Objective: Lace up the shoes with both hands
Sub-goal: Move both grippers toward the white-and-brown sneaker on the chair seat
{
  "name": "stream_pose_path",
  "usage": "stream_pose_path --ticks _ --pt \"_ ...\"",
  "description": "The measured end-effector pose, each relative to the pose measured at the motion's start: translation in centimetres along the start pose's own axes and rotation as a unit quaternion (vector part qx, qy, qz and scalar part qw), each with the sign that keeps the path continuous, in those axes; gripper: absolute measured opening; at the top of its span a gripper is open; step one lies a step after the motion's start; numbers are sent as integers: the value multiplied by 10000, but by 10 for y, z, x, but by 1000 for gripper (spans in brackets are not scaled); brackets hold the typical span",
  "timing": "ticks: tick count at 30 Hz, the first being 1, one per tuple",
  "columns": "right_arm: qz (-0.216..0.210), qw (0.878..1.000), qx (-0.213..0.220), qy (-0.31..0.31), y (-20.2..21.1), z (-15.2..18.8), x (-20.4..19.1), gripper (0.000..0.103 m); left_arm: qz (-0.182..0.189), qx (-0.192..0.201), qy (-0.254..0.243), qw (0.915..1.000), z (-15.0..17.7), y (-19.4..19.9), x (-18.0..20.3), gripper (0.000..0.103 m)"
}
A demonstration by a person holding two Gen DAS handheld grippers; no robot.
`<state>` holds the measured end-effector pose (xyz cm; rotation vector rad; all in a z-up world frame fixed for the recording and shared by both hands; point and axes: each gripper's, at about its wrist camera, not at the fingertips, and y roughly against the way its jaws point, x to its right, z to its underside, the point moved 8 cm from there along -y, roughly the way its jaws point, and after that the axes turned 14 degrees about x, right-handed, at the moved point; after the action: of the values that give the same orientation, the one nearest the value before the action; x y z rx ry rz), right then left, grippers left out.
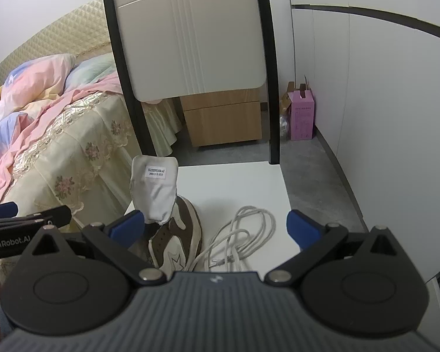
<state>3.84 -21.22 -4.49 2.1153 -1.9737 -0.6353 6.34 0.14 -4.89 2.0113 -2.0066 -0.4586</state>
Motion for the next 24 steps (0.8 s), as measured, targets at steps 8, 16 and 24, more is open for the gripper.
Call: stream_pose_path --ticks 8,16,24 --pt "32 9999 30 133 2 0 -2 103 20 10 -31 10000 1 0 1 103" --pt "51 9999 36 102 1 -1 2 103 40 19 -63 10000 1 -1 2 103" --pt "7 9999 26 117 1 0 -2 103 43 16 -74 10000 2 0 3 103"
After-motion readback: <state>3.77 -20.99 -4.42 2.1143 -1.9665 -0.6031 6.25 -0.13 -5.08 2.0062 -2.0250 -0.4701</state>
